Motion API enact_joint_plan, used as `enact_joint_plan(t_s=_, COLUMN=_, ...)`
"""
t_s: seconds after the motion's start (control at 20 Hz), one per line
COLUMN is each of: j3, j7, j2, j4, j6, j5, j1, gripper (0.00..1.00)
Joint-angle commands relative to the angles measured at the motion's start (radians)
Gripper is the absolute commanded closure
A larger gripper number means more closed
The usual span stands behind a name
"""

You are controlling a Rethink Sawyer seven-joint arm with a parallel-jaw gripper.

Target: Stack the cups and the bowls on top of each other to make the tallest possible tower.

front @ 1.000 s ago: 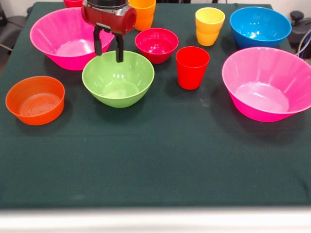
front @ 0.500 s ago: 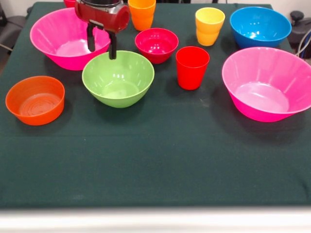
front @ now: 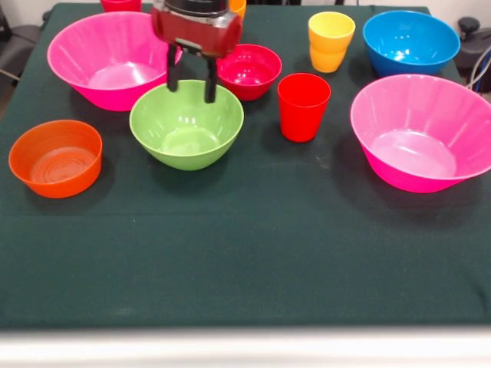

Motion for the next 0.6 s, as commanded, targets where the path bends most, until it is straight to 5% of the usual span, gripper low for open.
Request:
enact_joint_plan(t_s=0.05, j3=0.05, j7=0.189, j2=0.106, j4=-0.094, j6=0.082, j5=0.074, j1=0.074, gripper=0.0)
enact_joint_plan(t_s=0.6, j3=0.084, j7=0.169, j2=0.137, j4=-0.124, j6=0.038, j5=0.15, j1=0.078, gripper=0.0)
